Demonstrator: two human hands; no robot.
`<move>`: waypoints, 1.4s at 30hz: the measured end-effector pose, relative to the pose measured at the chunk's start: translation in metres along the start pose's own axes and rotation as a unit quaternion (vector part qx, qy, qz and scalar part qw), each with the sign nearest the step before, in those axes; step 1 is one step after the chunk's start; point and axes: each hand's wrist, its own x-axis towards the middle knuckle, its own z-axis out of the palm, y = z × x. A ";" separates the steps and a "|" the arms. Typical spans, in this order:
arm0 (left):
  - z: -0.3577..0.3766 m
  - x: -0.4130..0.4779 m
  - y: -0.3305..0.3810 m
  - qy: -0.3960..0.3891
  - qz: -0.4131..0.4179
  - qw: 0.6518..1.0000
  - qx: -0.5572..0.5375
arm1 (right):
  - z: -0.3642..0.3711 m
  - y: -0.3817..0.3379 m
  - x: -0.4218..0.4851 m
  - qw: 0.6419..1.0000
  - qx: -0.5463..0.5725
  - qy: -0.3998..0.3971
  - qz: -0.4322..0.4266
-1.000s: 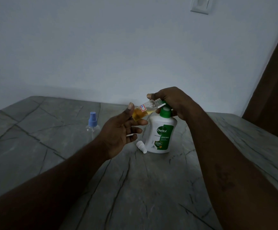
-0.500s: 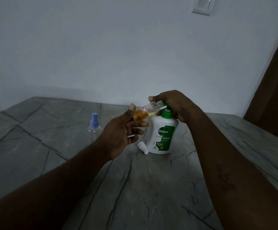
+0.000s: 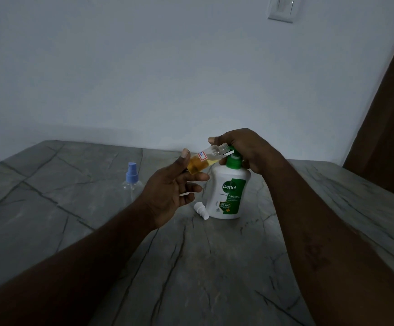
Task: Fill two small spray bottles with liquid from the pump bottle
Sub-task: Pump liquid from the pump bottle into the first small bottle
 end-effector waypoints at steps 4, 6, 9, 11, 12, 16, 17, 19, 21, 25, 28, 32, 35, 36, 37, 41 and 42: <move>0.000 0.000 0.001 -0.004 0.001 1.000 0.004 | 0.000 -0.001 0.000 1.000 -0.012 0.009 -0.013; 0.000 -0.001 0.001 -0.003 0.003 1.000 0.000 | -0.001 -0.003 -0.001 1.000 -0.009 0.010 -0.020; 0.000 0.000 0.001 -0.006 0.004 1.000 -0.001 | -0.001 -0.004 -0.001 1.000 -0.008 0.010 -0.024; 0.000 0.000 0.001 -0.005 0.003 1.000 0.002 | 0.000 -0.002 0.000 1.000 -0.008 0.008 -0.023; 0.000 0.001 0.001 -0.004 0.002 1.000 0.002 | 0.000 -0.001 0.000 1.000 -0.001 0.007 -0.020; -0.001 0.001 -0.001 -0.005 -0.001 1.000 0.001 | 0.001 0.003 0.004 1.000 0.030 0.003 -0.010; -0.001 0.001 -0.001 -0.004 0.000 1.000 0.001 | 0.001 0.003 0.003 0.999 0.035 0.001 -0.008; -0.001 0.001 0.000 -0.003 0.002 1.000 0.000 | 0.002 0.004 0.004 0.999 0.045 -0.003 -0.010; 0.000 0.000 0.000 -0.004 0.004 1.000 -0.003 | 0.002 0.004 0.005 0.999 0.044 -0.005 -0.020; 0.001 0.000 0.000 -0.009 0.009 1.000 -0.007 | 0.000 -0.002 0.000 0.999 0.031 0.002 -0.037; 0.002 0.000 0.001 -0.013 0.009 1.000 -0.005 | -0.002 -0.004 -0.002 0.999 0.028 0.004 -0.037; 0.001 0.000 -0.001 -0.003 0.006 1.000 0.001 | 0.001 -0.002 -0.004 0.999 0.039 -0.019 -0.015; 0.001 -0.001 -0.002 0.000 0.005 1.000 0.005 | 0.001 0.002 0.000 0.998 0.051 -0.029 -0.013; 0.001 -0.001 -0.002 -0.001 0.005 1.000 0.005 | 0.001 0.003 0.000 0.998 0.051 -0.027 -0.013; 0.001 -0.001 -0.002 -0.003 0.004 1.000 0.005 | 0.001 0.002 -0.001 0.998 0.050 -0.023 -0.014; 0.001 0.000 -0.001 -0.004 0.007 1.000 0.002 | -0.001 -0.003 -0.003 0.999 0.025 0.000 -0.020; 0.002 0.000 -0.001 -0.004 0.009 1.000 0.000 | -0.002 -0.003 -0.003 1.000 0.016 0.006 -0.025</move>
